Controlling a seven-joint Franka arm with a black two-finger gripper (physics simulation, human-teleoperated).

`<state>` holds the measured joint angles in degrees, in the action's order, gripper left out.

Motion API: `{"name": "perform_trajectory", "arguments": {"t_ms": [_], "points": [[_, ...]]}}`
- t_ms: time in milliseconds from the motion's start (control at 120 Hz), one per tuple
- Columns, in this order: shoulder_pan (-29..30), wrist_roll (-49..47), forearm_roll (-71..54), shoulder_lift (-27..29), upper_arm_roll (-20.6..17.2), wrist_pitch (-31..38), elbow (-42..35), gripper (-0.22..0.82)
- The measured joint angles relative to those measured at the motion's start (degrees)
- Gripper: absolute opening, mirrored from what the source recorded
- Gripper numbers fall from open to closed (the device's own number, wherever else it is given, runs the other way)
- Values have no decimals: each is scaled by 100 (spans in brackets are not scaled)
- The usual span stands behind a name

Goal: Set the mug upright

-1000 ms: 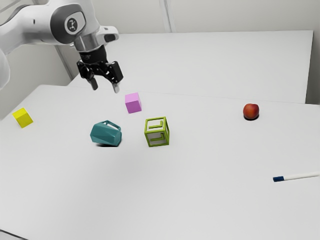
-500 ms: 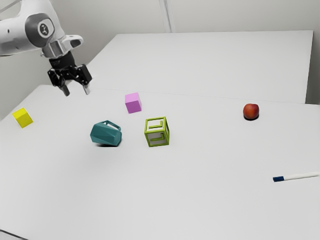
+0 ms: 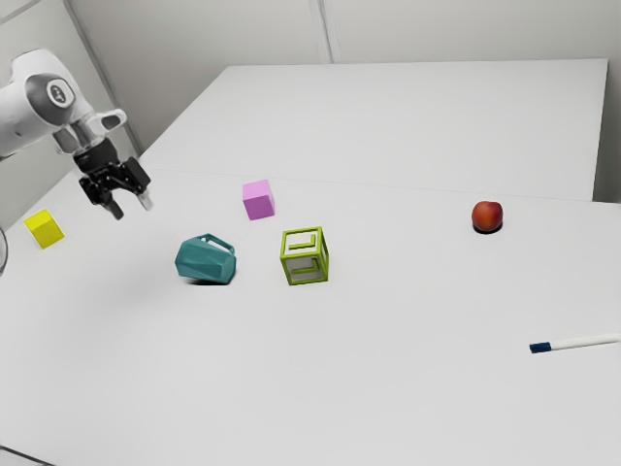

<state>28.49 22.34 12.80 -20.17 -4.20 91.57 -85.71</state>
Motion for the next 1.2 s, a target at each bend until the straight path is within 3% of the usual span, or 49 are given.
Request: {"name": "perform_trajectory", "arguments": {"t_ms": [583,1200], "points": [[403,1851,1700,-986,4,112,33,58],[426,2963,2859,-1484,7,259,-119,57]]}}
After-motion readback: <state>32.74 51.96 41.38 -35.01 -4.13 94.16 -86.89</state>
